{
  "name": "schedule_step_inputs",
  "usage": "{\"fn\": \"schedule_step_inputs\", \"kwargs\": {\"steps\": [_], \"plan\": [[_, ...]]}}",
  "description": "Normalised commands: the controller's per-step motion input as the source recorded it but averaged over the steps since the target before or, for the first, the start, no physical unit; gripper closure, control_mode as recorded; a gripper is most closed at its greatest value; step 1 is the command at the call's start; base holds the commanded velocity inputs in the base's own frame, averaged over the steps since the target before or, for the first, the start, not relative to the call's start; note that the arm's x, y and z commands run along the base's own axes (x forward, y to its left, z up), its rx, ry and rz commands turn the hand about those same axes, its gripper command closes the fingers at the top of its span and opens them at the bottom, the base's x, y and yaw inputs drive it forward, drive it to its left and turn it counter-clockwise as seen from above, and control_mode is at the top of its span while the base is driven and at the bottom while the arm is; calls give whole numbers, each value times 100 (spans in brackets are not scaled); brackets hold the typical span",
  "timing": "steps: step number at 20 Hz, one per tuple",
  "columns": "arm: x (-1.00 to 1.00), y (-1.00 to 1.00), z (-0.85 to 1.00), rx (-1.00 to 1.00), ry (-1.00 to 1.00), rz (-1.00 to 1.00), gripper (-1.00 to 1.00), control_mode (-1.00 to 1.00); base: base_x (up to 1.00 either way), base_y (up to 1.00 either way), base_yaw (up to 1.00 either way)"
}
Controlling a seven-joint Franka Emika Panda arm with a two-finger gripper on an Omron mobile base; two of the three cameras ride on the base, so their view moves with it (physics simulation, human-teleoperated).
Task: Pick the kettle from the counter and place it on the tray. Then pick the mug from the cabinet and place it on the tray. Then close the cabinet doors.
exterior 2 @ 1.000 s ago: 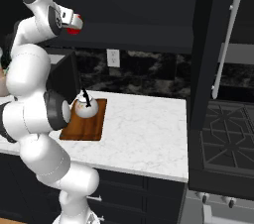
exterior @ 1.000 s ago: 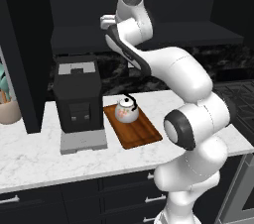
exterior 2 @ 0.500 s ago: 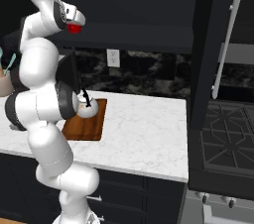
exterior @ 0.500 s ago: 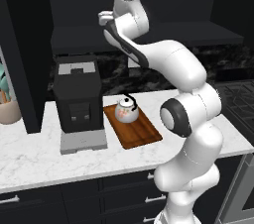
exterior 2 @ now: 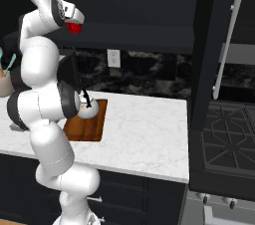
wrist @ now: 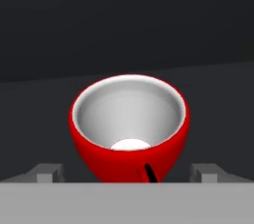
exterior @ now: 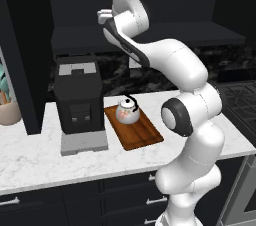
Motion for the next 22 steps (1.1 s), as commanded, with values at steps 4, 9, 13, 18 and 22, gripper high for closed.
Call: {"fn": "schedule_step_inputs", "kwargs": {"steps": [4, 9, 13, 18, 22], "plan": [[1, -3, -7, 0, -8, 0, -100, -100, 0, 0, 0], [-1, -8, -8, 0, -4, 0, -100, -100, 0, 0, 0], [-6, -10, 0, 0, 0, 0, -100, -100, 0, 0, 0], [-4, -6, 0, 0, 0, 0, -100, -100, 0, 0, 0], [-7, 0, -9, 0, 0, 0, -100, -100, 0, 0, 0]]}}
